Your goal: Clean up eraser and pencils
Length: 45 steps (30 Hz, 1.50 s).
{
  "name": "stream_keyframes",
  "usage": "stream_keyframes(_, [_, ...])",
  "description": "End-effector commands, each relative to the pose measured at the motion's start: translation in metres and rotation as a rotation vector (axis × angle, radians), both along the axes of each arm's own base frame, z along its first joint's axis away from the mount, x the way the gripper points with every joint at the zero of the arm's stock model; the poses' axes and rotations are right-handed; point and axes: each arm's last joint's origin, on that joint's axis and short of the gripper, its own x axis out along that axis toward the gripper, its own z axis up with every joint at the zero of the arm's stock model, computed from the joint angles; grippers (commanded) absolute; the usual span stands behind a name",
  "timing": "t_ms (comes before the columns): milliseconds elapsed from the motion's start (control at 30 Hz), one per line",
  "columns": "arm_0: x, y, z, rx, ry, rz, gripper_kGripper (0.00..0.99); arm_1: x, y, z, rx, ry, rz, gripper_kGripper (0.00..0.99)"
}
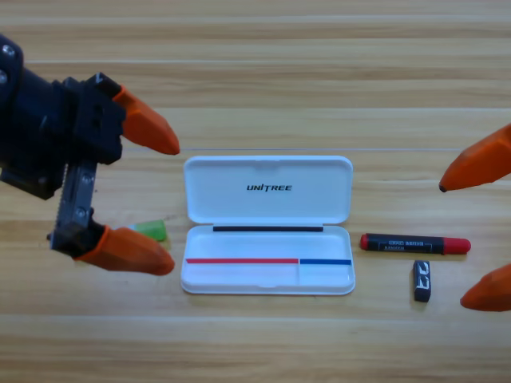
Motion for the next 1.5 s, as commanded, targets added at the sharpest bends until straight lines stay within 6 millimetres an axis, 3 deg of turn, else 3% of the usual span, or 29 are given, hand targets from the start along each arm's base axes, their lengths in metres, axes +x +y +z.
stream_keyframes(33, [0.001, -0.011, -0.007, 0.040, 0.012, -0.021, 0.990, 0.006, 0.014, -0.017, -0.046, 0.019, 0.006, 0.988])
stream_keyframes(233, [0.003, -0.013, -0.012, 0.060, 0.019, -0.020, 0.990, 0.005, 0.012, -0.017, -0.050, 0.018, -0.017, 0.988])
stream_keyframes(433, [0.005, -0.009, -0.001, 0.109, -0.066, 0.001, 0.990, 0.017, -0.002, -0.019, -0.104, 0.012, -0.288, 0.988])
stream_keyframes(600, [0.038, 0.000, 0.009, 0.256, -0.176, 0.136, 0.989, 0.025, -0.008, -0.006, -0.206, 0.033, -0.516, 0.988])
stream_keyframes(700, [0.060, 0.008, 0.003, 0.355, -0.180, 0.199, 0.989, 0.028, -0.007, -0.014, -0.229, 0.075, -0.628, 0.989])
stream_keyframes(833, [0.093, 0.020, -0.022, 0.469, -0.113, 0.246, 0.988, 0.039, 0.006, -0.032, -0.284, 0.156, -0.741, 0.988])
stream_keyframes(967, [0.126, 0.026, -0.053, 0.538, -0.014, 0.277, 0.985, 0.060, 0.026, -0.067, -0.391, 0.246, -0.819, 0.986])
stream_keyframes(1133, [0.158, 0.025, -0.094, 0.603, 0.112, 0.276, 0.983, 0.092, 0.045, -0.096, -0.426, 0.351, -0.981, 0.989])
stream_keyframes(1500, [0.191, 0.015, -0.163, 0.642, 0.257, 0.235, 0.980, 0.135, 0.071, -0.163, -0.441, 0.489, -1.264, 0.969])
